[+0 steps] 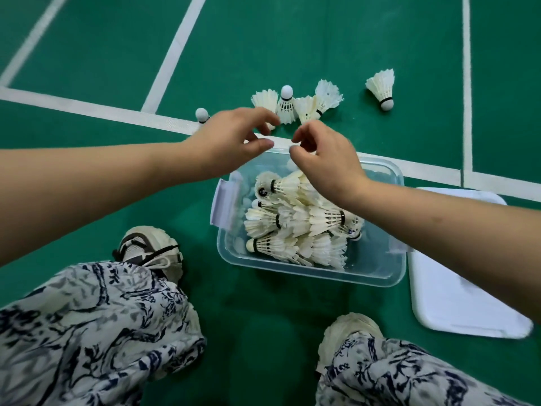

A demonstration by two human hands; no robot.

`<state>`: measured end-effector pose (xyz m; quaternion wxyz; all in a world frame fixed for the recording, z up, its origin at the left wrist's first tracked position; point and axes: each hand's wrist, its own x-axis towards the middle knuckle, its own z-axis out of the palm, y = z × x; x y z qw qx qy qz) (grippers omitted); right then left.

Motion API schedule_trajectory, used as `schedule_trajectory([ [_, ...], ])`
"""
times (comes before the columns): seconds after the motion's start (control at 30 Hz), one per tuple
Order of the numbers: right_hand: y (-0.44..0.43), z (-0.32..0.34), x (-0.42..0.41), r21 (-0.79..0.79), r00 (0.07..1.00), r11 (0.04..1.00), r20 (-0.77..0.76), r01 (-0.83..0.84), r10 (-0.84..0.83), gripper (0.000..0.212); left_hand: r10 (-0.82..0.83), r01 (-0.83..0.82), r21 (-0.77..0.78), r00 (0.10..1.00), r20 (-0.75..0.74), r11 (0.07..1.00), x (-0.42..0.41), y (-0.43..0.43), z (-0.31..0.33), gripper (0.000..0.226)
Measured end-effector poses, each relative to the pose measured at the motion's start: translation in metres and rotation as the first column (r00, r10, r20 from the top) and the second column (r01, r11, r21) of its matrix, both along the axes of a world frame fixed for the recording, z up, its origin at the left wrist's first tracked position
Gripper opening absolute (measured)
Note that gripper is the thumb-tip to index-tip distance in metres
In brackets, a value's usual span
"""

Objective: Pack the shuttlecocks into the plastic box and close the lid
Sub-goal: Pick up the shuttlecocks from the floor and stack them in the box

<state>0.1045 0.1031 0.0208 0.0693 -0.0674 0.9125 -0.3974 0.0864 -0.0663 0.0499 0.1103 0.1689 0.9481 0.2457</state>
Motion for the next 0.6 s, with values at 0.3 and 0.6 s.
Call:
schedule_trajectory([
  [0.3,-0.032,0.002,-0.043,0.045,0.992,0.994,-0.065,-0.102,0.105,0.009,0.224,-0.233,-0.143,0.971,-0.082,0.962,-0.052,-0.058,-0.052,0.038],
  [0.6,-0.021,-0.023,-0.036,0.043,0.991,0.99,-0.023,-0.131,0.132,0.01,0.489,-0.453,-0.309,0.871,0.049,0.836,-0.099,-0.098,-0.123,0.046],
])
